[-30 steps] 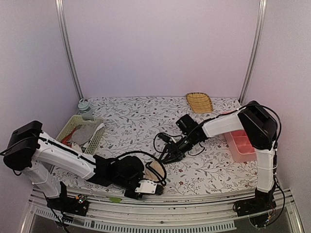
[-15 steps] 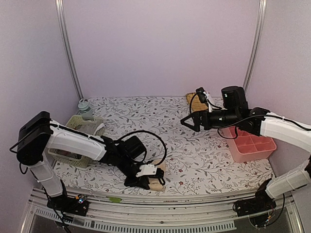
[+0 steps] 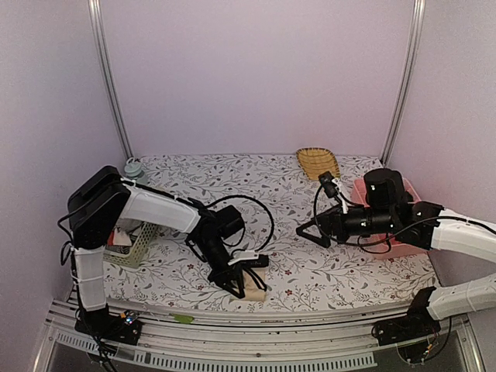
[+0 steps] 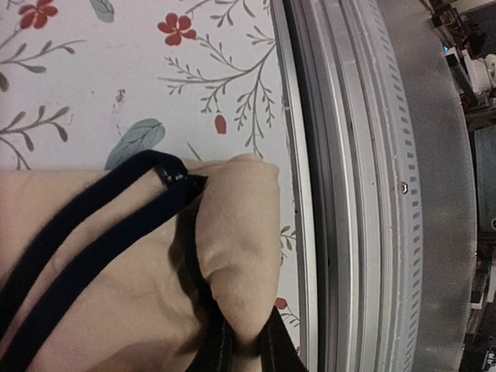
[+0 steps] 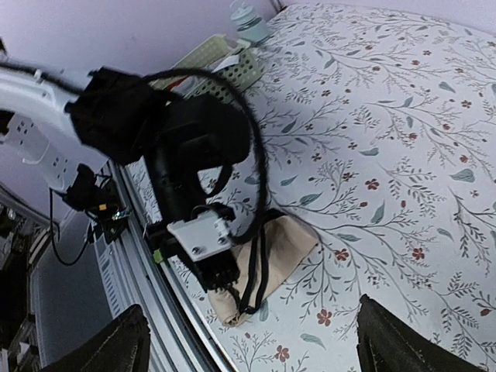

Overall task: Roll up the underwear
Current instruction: Roll the underwear at the corner of the board.

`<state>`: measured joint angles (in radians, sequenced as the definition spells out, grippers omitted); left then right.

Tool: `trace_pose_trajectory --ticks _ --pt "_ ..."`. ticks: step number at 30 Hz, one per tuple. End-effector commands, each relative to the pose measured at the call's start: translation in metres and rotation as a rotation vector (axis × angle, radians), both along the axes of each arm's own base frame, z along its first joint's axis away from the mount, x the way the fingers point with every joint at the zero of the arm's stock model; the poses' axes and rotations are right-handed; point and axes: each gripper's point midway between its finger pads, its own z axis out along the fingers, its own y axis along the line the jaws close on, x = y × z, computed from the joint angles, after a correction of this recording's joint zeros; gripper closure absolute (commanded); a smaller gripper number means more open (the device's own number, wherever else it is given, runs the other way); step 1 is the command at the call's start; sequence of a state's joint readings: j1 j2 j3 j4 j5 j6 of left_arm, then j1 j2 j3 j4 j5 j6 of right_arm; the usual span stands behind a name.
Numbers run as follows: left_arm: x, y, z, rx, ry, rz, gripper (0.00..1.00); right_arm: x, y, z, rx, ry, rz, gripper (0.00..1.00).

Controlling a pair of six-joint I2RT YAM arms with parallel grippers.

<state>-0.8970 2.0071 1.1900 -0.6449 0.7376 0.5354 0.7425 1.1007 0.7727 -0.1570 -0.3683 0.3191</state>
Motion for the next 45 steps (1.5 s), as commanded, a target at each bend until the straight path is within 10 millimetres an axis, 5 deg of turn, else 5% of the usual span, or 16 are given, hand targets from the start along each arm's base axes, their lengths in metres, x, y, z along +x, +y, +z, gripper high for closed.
trace_pose_trajectory --ticks 1,10,18,31,37,39,45 --pt "0.009 0.025 -0.038 0.153 0.042 0.016 1.00 -0.038 0.011 -0.005 0.000 -0.046 0.081 0.11" --pt "0.011 0.029 -0.048 0.183 0.064 0.021 1.00 -0.059 0.063 -0.085 -0.296 -0.107 0.277 0.25" --pt "0.011 0.031 -0.053 0.200 0.067 0.027 1.00 -0.080 0.115 -0.122 -0.362 -0.182 0.493 0.38" --pt "0.012 0.035 -0.055 0.210 0.067 0.039 1.00 -0.085 0.134 -0.181 -0.485 -0.204 0.589 0.48" --pt "0.013 0.036 -0.057 0.216 0.055 0.043 0.99 -0.090 0.137 -0.186 -0.485 -0.188 0.616 0.78" --pt "0.016 0.038 -0.058 0.228 0.030 0.052 0.93 -0.094 0.137 -0.187 -0.479 -0.176 0.636 0.99" --pt "0.049 0.051 -0.050 0.223 -0.118 0.181 0.59 -0.118 0.133 -0.202 -0.421 0.006 0.738 1.00"
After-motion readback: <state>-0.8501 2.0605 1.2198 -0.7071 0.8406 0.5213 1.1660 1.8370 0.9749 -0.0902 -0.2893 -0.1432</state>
